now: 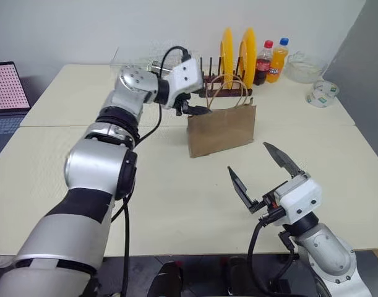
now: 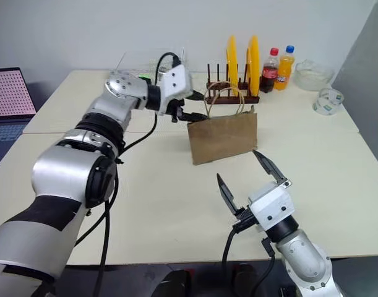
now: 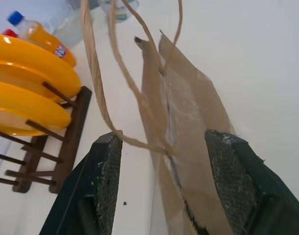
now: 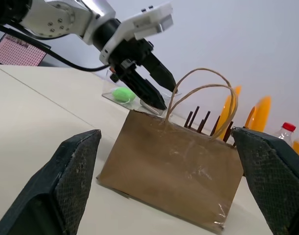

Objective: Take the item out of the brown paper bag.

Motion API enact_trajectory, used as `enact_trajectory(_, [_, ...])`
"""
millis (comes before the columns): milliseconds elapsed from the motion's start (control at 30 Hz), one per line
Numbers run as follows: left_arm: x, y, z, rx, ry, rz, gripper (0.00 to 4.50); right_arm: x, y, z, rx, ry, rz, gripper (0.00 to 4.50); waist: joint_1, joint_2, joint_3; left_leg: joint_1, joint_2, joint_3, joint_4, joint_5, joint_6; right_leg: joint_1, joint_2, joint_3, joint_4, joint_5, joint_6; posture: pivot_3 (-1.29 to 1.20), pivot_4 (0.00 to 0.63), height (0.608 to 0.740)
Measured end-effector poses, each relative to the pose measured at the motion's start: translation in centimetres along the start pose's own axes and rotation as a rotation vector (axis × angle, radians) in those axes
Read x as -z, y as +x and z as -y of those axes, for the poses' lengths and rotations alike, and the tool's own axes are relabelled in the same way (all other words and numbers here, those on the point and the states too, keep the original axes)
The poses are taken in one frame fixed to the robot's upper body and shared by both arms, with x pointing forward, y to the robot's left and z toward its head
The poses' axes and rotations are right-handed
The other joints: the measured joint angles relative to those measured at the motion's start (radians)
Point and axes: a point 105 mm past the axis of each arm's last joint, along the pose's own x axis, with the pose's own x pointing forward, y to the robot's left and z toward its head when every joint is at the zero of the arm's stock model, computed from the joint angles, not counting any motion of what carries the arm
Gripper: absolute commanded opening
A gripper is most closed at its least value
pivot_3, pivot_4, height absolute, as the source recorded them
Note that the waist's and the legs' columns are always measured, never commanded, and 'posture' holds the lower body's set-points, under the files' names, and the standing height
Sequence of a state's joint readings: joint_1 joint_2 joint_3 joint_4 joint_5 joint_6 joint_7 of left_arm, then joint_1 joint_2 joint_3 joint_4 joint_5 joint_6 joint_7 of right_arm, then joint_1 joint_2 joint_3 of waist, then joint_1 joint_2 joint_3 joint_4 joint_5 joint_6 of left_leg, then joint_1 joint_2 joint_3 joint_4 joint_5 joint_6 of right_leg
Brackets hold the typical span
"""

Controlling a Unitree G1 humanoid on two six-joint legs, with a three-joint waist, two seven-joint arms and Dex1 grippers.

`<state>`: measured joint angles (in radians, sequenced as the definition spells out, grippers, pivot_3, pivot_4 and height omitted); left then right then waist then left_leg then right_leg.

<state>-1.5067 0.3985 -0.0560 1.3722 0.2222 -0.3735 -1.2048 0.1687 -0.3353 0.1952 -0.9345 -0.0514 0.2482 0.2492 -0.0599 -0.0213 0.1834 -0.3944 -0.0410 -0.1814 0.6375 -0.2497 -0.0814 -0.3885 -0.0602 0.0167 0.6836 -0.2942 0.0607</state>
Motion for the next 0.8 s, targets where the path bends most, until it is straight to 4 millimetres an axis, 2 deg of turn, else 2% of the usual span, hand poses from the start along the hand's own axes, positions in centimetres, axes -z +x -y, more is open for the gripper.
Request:
enact_trajectory(233, [-0.3, -4.4, -2.3, -0.119, -0.087, 0.107, 2.8, 0.1, 0.6, 0.5, -0.05, 0.01, 0.022, 4.5, -0.002, 0.0, 0.0, 0.0, 0.0, 0.0, 0.004, 0.0, 0.0, 0.0, 0.0, 0.0, 0.003, 0.0, 0.0, 0.0, 0.15, 0.74])
enact_trajectory(367, [0.0, -6.6, -2.3, -0.138, -0.165, 0.214, 2.8, 0.7, 0.7, 0.7, -0.075, 0.029, 0.009, 4.5, -0.004, 0.0, 0.0, 0.001, 0.0, 0.0, 0.005, 0.0, 0.0, 0.0, 0.0, 0.001, 0.006, 0.0, 0.0, 0.0, 0.15, 0.74])
enact_trajectory(433, [1.5, -7.0, -0.8, -0.119, -0.197, 0.237, 2.8, 0.7, 1.2, 1.4, -0.059, 0.03, 0.015, 4.5, -0.007, 0.002, -0.001, 0.003, 0.0, 0.001, 0.006, 0.0, 0.0, 0.001, 0.0, 0.002, 0.009, 0.0, 0.0, 0.0, 0.15, 0.74])
enact_trajectory(500, [3.5, -6.6, 1.7, -0.088, -0.26, 0.232, 2.8, 0.4, 1.8, 2.2, -0.04, 0.04, 0.022, 4.5, -0.011, 0.002, -0.001, 0.004, 0.0, 0.0, 0.007, 0.0, 0.0, 0.001, 0.0, 0.003, 0.012, 0.0, 0.0, 0.0, 0.15, 0.74])
enact_trajectory(567, [4.8, -6.5, 4.4, -0.098, -0.324, 0.217, 3.14, 0.4, 2.1, 2.9, -0.029, 0.064, 0.008, 4.5, -0.016, 0.002, -0.001, 0.004, 0.001, 0.0, 0.007, 0.0, 0.0, 0.0, 0.001, 0.004, 0.012, 0.0, -0.001, 0.0, 0.15, 0.74])
enact_trajectory(667, [4.7, -6.2, 8.3, -0.097, -0.383, 0.219, 3.92, 0.1, 2.5, 4.3, -0.017, 0.088, 0.006, 4.5, -0.016, 0.002, -0.001, 0.003, 0.002, -0.001, 0.007, 0.0, 0.0, 0.0, 0.001, 0.004, 0.012, 0.0, -0.001, 0.0, 0.15, 0.74])
enact_trajectory(733, [3.6, -6.5, 10.6, -0.104, -0.398, 0.234, 4.46, 0.2, 2.7, 5.0, -0.032, 0.089, 0.0, 4.5, -0.011, 0.002, -0.001, 0.003, 0.002, 0.0, 0.007, 0.0, 0.0, 0.0, 0.001, 0.005, 0.012, 0.0, -0.001, 0.0, 0.15, 0.74])
enact_trajectory(800, [2.5, -6.4, 12.1, -0.121, -0.405, 0.258, 4.49, 0.5, 3.1, 5.8, -0.045, 0.099, -0.009, 4.5, -0.003, 0.002, -0.001, 0.005, 0.001, 0.002, 0.007, 0.0, 0.0, 0.001, 0.0, 0.007, 0.012, 0.0, -0.001, 0.0, 0.15, 0.74])
